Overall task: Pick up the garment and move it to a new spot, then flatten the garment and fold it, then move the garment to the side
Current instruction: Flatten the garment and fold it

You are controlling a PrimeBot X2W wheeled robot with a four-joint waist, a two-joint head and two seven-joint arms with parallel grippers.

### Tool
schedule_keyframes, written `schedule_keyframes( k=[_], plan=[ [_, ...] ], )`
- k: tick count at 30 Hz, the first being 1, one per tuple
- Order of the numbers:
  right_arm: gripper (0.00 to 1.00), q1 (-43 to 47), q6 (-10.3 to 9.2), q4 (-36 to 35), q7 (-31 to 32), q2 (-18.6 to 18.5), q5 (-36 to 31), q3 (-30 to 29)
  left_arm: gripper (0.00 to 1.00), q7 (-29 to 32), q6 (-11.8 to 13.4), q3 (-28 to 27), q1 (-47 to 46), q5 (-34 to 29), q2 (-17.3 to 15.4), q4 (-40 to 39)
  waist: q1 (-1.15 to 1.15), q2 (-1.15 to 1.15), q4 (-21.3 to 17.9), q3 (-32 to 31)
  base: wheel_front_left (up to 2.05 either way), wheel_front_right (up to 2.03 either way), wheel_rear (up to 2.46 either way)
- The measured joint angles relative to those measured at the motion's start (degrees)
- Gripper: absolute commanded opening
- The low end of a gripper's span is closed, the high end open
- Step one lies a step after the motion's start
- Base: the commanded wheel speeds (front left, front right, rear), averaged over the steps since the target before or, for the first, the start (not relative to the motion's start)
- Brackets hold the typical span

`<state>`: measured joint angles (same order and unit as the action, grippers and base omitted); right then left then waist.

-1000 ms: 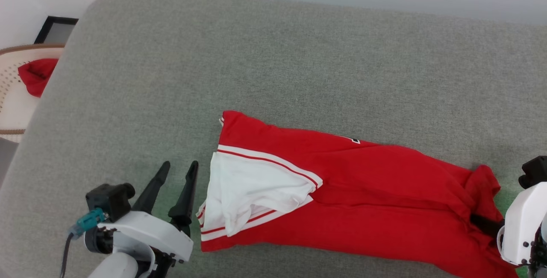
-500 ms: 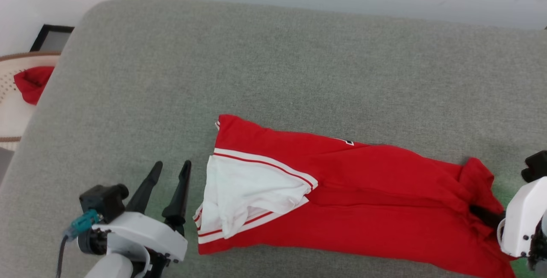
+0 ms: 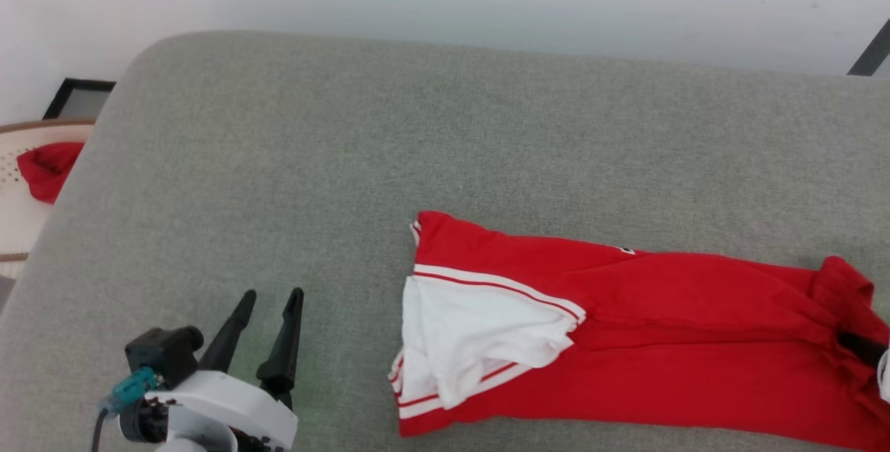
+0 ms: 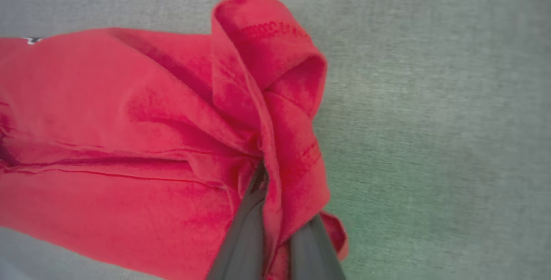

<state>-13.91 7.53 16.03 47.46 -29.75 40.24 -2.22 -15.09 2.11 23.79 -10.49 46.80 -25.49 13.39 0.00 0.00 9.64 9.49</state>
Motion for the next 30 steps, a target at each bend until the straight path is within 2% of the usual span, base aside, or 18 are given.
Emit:
schedule_keyframes(
  k=[6,12,22,30],
  plan=[
    [0.0,-0.5,0.0,-0.8,0.6,-0.7,0.5,-0.3,1.0,0.0,0.3,-0.9,1.6,0.0,-0.1,0.5,0.0,0.0,-0.9,-1.4,0.0,0.0,0.0],
    [0.0,-0.4,-0.01,-7.0,3.3,0.0,3.9,1.2,1.0,0.0,0.7,-2.3,3.3,-0.6,-0.3,0.3,0.0,0.0,-1.9,-3.2,0.0,0.0,0.0],
    [0.0,-0.6,-0.02,-18.1,8.3,6.3,6.3,6.0,1.0,0.0,0.3,-6.3,5.4,-5.6,2.0,-1.1,0.0,0.0,-1.8,-6.9,0.0,0.0,0.0],
    [0.0,-3.1,-0.02,-18.9,9.5,11.9,5.2,12.0,1.0,0.0,-1.9,-9.9,6.3,-10.7,6.3,-1.1,0.0,0.0,1.5,-8.9,0.0,0.0,0.0]
  ],
)
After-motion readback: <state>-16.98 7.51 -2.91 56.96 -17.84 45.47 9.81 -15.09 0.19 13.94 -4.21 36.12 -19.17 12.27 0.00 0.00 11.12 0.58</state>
